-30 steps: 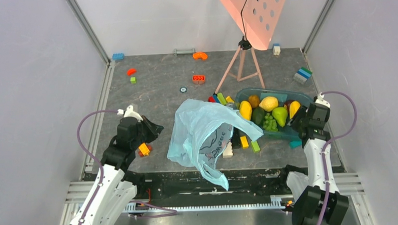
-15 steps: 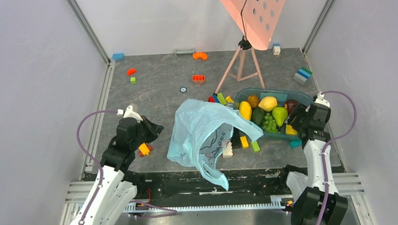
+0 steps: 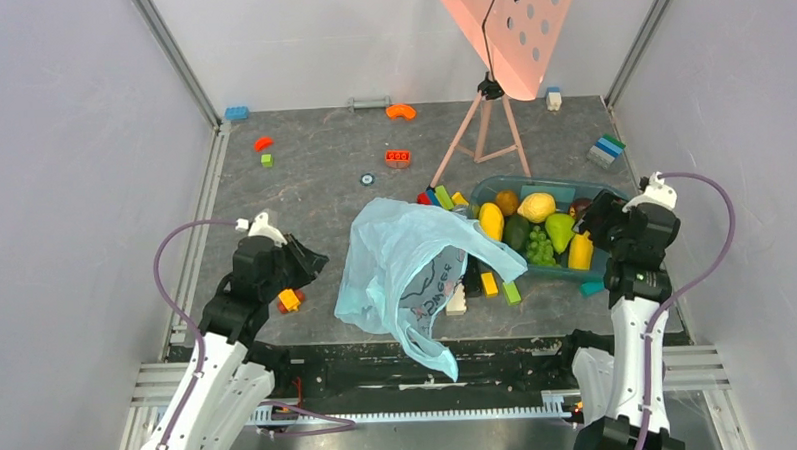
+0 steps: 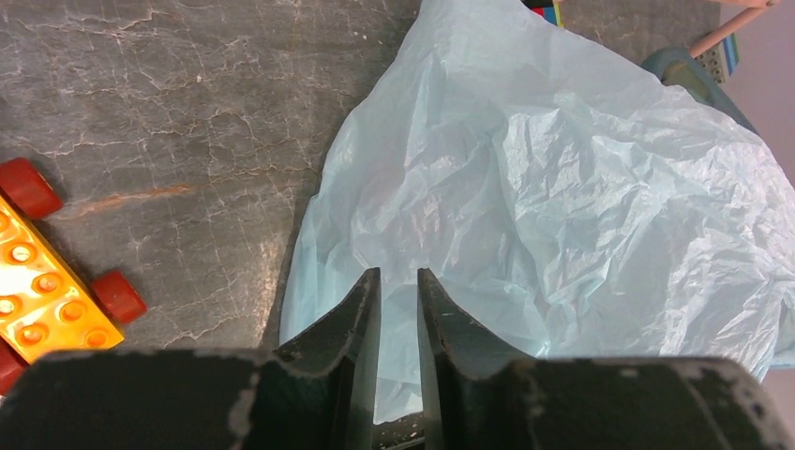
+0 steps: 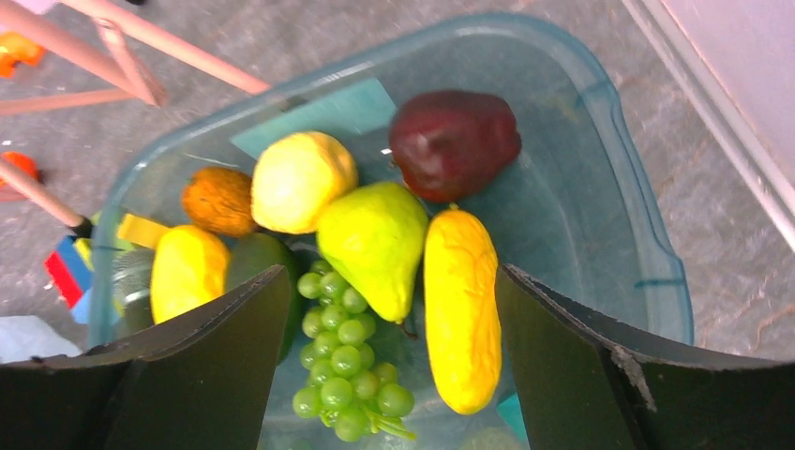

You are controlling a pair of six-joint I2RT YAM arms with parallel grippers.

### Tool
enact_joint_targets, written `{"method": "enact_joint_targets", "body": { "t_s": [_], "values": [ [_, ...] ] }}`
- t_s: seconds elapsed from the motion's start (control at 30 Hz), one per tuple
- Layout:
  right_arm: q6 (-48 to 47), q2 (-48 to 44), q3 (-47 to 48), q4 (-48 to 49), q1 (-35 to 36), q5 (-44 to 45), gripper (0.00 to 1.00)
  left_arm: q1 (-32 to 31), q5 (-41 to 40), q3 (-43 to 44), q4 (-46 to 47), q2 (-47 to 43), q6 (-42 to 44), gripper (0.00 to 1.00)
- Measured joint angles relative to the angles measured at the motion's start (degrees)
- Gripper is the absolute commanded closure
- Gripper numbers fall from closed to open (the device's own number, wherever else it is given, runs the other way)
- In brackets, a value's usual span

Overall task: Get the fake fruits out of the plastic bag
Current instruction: Pick up the plastic bag at the center of the board.

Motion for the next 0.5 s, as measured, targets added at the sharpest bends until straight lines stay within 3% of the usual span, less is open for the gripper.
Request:
{"method": "enact_joint_targets", "body": {
  "t_s": [0.2,0.37,0.43,0.5],
  "values": [
    [-2.3,-2.5,2.1,1.3,0.0,-9.7,0.14,0.0,4.4,1.3,0.4,1.9,2.2,0.45],
    [-1.9,-3.7,2.1,3.3,0.0,-19.3,0.13,-0.9,13.8,5.6,2.1,6.4,3.9,0.19],
    [-1.9,-4.2,2.1,3.8,0.0,-21.1,0.13,-3.5,14.8,7.8,2.8,7.5,4.4,0.12],
    [-1.9,-4.5,2.1,4.1,0.0,-22.3,0.13,-10.2,12.9,10.3,3.1,7.6,4.6,0.06]
  ]
}}
